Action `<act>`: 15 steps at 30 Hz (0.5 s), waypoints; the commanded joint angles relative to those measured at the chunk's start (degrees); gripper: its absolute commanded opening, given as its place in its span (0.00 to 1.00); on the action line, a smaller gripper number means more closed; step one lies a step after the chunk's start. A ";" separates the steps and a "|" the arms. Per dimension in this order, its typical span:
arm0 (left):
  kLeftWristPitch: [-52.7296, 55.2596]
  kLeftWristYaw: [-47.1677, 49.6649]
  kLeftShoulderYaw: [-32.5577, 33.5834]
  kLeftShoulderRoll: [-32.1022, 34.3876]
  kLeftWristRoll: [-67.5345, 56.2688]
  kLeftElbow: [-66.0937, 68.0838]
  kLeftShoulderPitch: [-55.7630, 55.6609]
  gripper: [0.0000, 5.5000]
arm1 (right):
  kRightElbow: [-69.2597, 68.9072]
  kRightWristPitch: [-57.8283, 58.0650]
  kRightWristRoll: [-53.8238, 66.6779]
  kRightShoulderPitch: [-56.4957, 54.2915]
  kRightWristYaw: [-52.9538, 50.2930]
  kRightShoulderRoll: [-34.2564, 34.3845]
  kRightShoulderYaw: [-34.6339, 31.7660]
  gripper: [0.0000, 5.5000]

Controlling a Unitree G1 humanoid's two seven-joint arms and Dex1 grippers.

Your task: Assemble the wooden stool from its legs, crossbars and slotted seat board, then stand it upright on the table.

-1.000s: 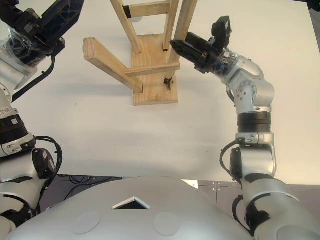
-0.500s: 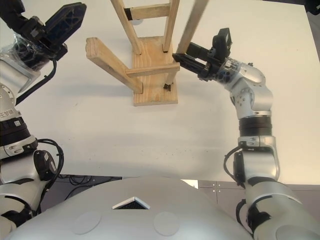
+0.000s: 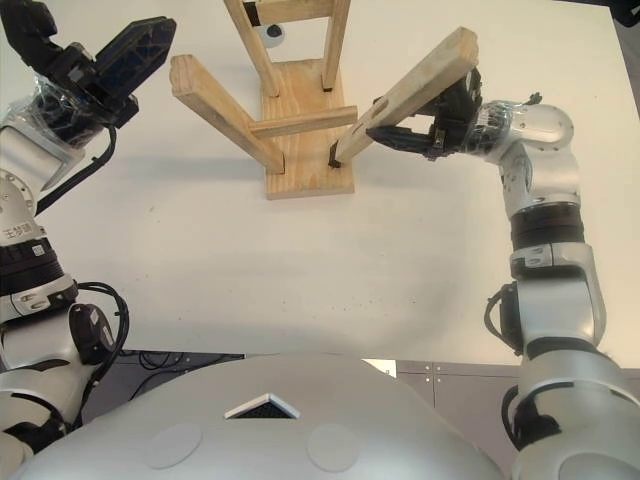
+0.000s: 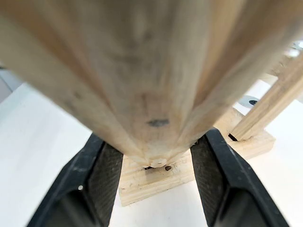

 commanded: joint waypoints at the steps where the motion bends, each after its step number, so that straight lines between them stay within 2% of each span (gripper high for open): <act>1: -1.51 -0.34 -0.97 -0.89 2.14 0.26 1.53 0.76 | 7.12 -3.03 -20.20 0.25 3.64 -7.02 12.46 0.37; 8: -2.05 -0.05 -1.86 -2.22 2.19 -1.16 2.78 0.76 | 6.81 8.09 -14.28 -7.13 8.81 -4.08 12.97 0.37; 15: -2.77 0.59 -2.09 -3.22 2.38 -2.32 3.81 0.76 | 6.31 9.79 -14.75 -9.34 9.63 -3.05 12.65 0.37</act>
